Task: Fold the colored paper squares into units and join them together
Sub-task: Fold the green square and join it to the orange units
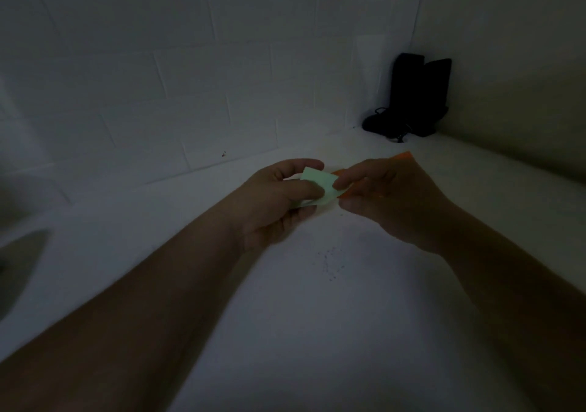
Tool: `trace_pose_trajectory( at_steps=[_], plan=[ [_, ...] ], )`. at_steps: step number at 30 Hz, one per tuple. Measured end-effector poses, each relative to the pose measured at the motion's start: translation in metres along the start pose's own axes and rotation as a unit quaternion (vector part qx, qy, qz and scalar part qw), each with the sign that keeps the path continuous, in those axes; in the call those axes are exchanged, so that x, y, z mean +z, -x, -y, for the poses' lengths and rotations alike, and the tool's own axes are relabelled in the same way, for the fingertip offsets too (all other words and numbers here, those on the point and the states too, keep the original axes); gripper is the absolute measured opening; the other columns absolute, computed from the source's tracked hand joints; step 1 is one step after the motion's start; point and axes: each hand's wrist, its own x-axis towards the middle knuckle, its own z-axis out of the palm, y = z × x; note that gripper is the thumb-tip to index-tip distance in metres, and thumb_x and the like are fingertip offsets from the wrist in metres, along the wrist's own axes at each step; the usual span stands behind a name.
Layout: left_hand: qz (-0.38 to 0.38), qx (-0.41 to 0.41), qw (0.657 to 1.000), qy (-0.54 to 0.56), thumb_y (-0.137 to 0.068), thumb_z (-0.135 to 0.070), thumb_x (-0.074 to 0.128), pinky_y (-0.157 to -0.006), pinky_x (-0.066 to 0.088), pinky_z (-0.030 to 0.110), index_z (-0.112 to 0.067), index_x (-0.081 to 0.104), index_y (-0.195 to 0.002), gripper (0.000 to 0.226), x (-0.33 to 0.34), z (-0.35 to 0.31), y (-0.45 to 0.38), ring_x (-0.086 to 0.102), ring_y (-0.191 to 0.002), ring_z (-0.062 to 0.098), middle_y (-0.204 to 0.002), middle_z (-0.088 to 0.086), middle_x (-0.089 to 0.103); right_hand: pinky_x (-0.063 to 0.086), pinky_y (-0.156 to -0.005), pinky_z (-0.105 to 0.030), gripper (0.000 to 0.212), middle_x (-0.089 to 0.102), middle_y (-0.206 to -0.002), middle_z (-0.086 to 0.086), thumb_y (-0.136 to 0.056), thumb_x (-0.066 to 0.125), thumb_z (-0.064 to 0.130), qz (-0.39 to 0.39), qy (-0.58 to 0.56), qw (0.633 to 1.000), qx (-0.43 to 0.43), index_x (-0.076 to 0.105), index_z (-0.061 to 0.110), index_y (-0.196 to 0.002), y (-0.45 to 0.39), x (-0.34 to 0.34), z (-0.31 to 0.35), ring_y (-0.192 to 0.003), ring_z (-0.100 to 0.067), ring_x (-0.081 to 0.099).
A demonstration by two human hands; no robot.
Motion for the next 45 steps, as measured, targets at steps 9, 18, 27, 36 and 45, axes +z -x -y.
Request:
trace_pose_trajectory(
  at_steps=[9, 18, 27, 36, 45],
  plan=[
    [0.035, 0.019, 0.999, 0.006, -0.096, 0.013, 0.053, -0.066, 0.062, 0.026, -0.014, 0.068, -0.11, 0.034, 0.003, 0.004, 0.003, 0.075, -0.076, 0.018, -0.093, 0.007, 0.077, 0.061, -0.063, -0.041, 0.01, 0.072, -0.073, -0.002, -0.08, 0.082, 0.021, -0.051, -0.055, 0.997, 0.011, 0.075, 0.028, -0.079, -0.001, 0.004, 0.001, -0.069, -0.025, 0.068],
    [0.032, 0.04, 0.999, 0.019, -0.104, -0.027, 0.053, -0.088, 0.062, 0.037, -0.003, 0.068, -0.117, 0.031, 0.007, 0.002, 0.003, 0.075, -0.094, 0.027, -0.104, 0.014, 0.076, 0.06, -0.067, -0.037, 0.019, 0.07, -0.076, -0.009, -0.079, 0.08, 0.003, -0.081, -0.15, 0.984, 0.058, 0.071, 0.015, -0.091, -0.004, 0.002, 0.002, -0.067, -0.018, 0.066],
    [-0.035, 0.162, 0.984, -0.067, -0.093, 0.001, 0.069, -0.087, 0.063, 0.04, -0.013, 0.076, -0.103, 0.018, 0.004, 0.01, -0.002, 0.074, -0.092, 0.027, -0.094, 0.014, 0.075, 0.061, -0.072, -0.038, 0.01, 0.067, -0.08, -0.018, -0.083, 0.077, 0.005, -0.085, -0.231, 0.967, 0.069, 0.071, 0.013, -0.086, -0.002, -0.002, 0.006, -0.072, -0.023, 0.067],
    [-0.053, 0.159, 0.984, -0.066, -0.092, 0.002, 0.07, -0.076, 0.061, 0.03, -0.013, 0.076, -0.099, 0.018, 0.002, 0.009, -0.003, 0.077, -0.09, 0.024, -0.095, 0.012, 0.079, 0.063, -0.079, -0.043, 0.012, 0.076, -0.083, -0.009, -0.085, 0.073, -0.002, -0.086, -0.261, 0.958, 0.084, 0.071, 0.009, -0.087, -0.002, 0.001, 0.009, -0.084, -0.026, 0.075],
    [-0.051, 0.147, 0.986, -0.062, -0.092, 0.002, 0.07, -0.069, 0.058, 0.019, -0.007, 0.076, -0.1, 0.013, 0.005, 0.008, -0.003, 0.075, -0.075, 0.009, -0.08, 0.001, 0.079, 0.062, -0.071, -0.033, 0.014, 0.076, -0.083, -0.011, -0.084, 0.075, -0.002, -0.124, -0.235, 0.959, 0.101, 0.073, 0.012, -0.082, -0.005, 0.001, 0.003, -0.083, -0.026, 0.076]
  ],
)
